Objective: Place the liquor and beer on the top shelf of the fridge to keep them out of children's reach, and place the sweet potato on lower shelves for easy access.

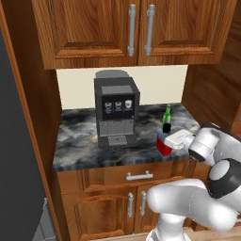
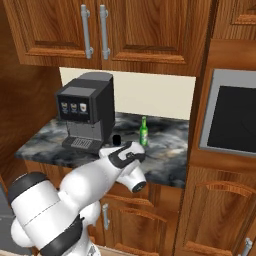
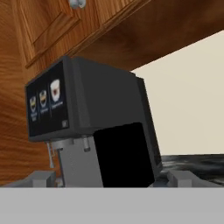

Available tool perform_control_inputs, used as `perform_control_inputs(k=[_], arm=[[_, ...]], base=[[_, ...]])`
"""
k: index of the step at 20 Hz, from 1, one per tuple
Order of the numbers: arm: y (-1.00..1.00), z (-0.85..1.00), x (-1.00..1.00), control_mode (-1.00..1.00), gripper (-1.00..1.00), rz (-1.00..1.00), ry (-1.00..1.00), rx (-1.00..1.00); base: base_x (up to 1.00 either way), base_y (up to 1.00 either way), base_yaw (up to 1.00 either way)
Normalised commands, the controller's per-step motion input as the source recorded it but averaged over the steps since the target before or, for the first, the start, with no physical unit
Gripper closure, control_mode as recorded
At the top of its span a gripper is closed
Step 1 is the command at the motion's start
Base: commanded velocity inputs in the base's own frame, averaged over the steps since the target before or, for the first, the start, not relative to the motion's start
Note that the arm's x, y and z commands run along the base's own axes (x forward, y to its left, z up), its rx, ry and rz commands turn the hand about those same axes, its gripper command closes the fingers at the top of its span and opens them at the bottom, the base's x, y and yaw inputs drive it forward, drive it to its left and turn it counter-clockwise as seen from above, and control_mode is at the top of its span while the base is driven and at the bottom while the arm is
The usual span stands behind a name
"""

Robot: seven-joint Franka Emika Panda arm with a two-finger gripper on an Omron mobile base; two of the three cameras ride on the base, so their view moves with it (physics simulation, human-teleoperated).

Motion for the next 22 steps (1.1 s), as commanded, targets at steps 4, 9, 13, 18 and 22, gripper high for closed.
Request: perform_control_inputs(k=[4,9,13,18,22], arm=[[-0.11,-0.16,0.19,-1.0,-1.0,0.0,0.0,0.0],[-0.03,-0.09,0.2,-1.0,-1.0,0.0,0.0,0.0],[0.0,-0.02,0.21,-1.0,-1.0,0.0,0.0,0.0],[0.0,0.0,0.06,-1.0,-1.0,0.0,0.0,0.0],[0.0,0.0,-0.04,-1.0,-1.0,0.01,0.0,0.0]], base=[[0.0,0.0,0.0],[0.0,0.0,0.0],[0.0,0.0,0.0],[0.0,0.0,0.0],[0.0,0.0,0.0]])
